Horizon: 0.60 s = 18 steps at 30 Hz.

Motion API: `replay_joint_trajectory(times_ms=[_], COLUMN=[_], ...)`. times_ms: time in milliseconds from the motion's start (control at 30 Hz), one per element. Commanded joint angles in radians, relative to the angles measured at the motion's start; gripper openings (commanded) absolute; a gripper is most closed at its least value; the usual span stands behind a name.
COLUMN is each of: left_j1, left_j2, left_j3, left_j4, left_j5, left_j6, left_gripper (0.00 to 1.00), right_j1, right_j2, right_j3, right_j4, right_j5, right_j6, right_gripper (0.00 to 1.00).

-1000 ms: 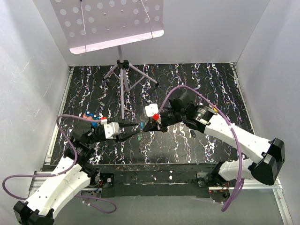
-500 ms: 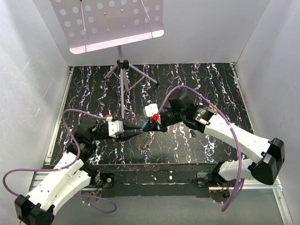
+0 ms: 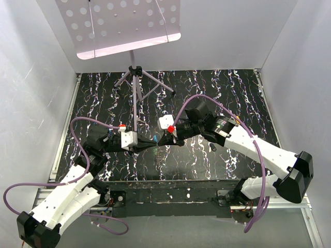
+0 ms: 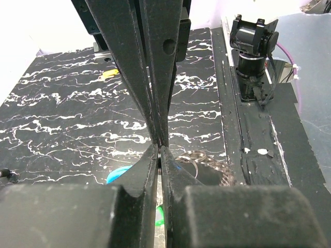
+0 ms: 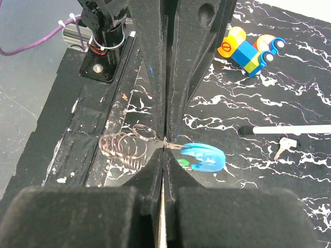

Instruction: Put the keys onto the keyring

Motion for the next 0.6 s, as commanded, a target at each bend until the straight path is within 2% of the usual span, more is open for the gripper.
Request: replay_joint_trajectory(times_ms=[0, 133, 267, 367, 467, 500, 567], left_j1=[0.006, 0.006, 0.006, 0.006, 0.006, 0.006, 0.006], left_j2=[0.006, 0.001, 0.003, 0.007, 0.012, 0.013, 0.020], left_j3=[0.042, 0.039, 0.037, 0.037, 0.039, 0.039, 0.042], left_j4=[-0.054, -0.055, -0.054, -0.049, -0.045, -0.046, -0.051], left_j5=[0.024, 0.015, 0.015, 0.018, 0.026, 0.029, 0.034], left_j6=[0.028, 0.029, 0.029, 0.025, 0.022, 0.022, 0.024], left_gripper=[0.04, 0.13, 0.14, 0.12, 0.05, 0.00, 0.00], right_j1=[-0.003, -0.003, -0.002, -0.003, -0.002, -0.002, -0.003], right_j2=[-0.010, -0.011, -0.011, -0.013, -0.013, -0.013, -0.013], right_j3=[0.038, 0.037, 0.037, 0.037, 0.037, 0.037, 0.037], right_j4=[0.034, 0.034, 0.034, 0.034, 0.035, 0.035, 0.038], right_j5=[-0.019, -0.019, -0.019, -0.020, -0.020, -0.020, -0.020], right_j6=[-0.008, -0.006, -0.006, -0.006, -0.006, -0.006, -0.003], right_gripper=[0.01, 0.01, 0.01, 0.01, 0.01, 0.01, 0.01])
